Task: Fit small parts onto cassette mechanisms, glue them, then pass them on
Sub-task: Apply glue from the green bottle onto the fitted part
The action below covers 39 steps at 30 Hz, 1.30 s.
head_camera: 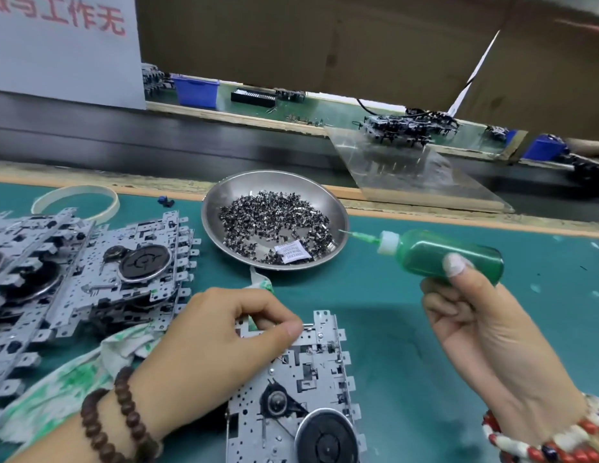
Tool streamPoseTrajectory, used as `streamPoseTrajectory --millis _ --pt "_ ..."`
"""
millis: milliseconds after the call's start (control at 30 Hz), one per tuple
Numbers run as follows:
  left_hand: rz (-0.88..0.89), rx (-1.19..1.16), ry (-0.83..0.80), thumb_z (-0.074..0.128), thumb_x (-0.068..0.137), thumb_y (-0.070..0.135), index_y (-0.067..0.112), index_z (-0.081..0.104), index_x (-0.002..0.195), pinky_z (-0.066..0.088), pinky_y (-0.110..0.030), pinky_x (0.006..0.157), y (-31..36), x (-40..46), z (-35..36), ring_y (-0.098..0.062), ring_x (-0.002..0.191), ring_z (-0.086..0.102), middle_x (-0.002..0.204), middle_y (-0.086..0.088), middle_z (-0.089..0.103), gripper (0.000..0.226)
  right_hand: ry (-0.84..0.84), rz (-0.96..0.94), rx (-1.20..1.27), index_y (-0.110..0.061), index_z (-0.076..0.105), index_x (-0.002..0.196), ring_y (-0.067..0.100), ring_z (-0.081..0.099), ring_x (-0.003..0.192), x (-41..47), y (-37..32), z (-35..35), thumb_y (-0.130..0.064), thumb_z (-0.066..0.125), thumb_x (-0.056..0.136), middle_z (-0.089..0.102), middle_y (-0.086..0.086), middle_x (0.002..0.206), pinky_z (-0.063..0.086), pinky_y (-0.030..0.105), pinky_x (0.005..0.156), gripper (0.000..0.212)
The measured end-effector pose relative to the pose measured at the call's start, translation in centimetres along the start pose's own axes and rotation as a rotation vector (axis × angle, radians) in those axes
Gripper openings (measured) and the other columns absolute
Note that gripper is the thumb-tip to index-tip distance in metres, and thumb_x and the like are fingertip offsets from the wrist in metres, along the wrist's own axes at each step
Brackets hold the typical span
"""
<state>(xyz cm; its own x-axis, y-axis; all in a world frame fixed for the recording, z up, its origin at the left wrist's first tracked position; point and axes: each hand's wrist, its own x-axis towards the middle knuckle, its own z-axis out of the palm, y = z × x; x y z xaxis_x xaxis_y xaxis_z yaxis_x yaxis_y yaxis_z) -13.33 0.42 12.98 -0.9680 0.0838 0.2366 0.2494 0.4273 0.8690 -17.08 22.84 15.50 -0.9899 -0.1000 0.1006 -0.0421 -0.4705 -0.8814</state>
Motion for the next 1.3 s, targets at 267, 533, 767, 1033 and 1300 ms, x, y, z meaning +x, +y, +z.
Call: streamPoseTrajectory --millis 267,533,767,1033,1300 --pt "-0.181 -0.370 -0.117 0.074 0.057 0.048 0.038 0.068 0.092 0.045 -0.013 0.062 0.1 -0.3 0.4 -0.008 0.062 0.058 0.062 0.004 0.063 0.037 0.147 -0.023 0.005 -0.026 0.066 0.072 0.003 0.055 0.056 -0.5 0.2 0.5 -0.033 0.057 0.072 0.069 -0.004 0.082 0.043 0.014 0.047 0.011" --pt "-0.442 -0.526 -0.125 0.080 0.066 0.020 0.026 0.072 0.084 0.046 -0.052 0.090 0.7 -0.5 0.7 -0.029 0.076 0.061 0.084 -0.024 0.065 0.021 0.072 -0.053 -0.135 -0.029 0.072 0.069 0.003 0.063 0.064 -0.6 0.5 0.3 -0.056 0.084 0.039 0.070 -0.008 0.076 0.050 0.016 0.054 0.043" --pt "-0.617 -0.584 -0.070 0.060 0.082 0.003 0.009 0.067 0.090 0.043 -0.054 0.093 0.6 -0.3 0.8 -0.033 0.079 0.058 0.102 -0.037 0.059 0.011 0.041 -0.228 -0.350 -0.027 0.071 0.065 0.006 0.061 0.056 -0.9 0.8 0.5 -0.045 0.073 0.055 0.065 -0.008 0.061 0.046 0.015 0.048 0.020" --pt "-0.725 -0.654 -0.051 0.054 0.088 0.001 0.006 0.061 0.101 0.049 -0.044 0.082 0.1 0.2 0.6 -0.029 0.076 0.061 0.084 -0.017 0.069 0.016 0.059 -0.342 -0.543 -0.026 0.069 0.067 0.008 0.059 0.056 -1.1 1.2 0.3 -0.042 0.060 0.063 0.064 -0.008 0.059 0.044 0.015 0.048 0.019" --pt "-0.741 -0.695 -0.059 0.051 0.089 0.002 0.007 0.063 0.100 0.054 -0.040 0.071 -0.3 0.4 0.5 -0.031 0.082 0.063 0.099 -0.024 0.068 0.017 0.000 -0.372 -0.580 -0.017 0.062 0.067 0.007 0.060 0.055 -1.2 1.5 0.6 -0.040 0.058 0.071 0.068 -0.006 0.060 0.044 0.015 0.049 0.023"
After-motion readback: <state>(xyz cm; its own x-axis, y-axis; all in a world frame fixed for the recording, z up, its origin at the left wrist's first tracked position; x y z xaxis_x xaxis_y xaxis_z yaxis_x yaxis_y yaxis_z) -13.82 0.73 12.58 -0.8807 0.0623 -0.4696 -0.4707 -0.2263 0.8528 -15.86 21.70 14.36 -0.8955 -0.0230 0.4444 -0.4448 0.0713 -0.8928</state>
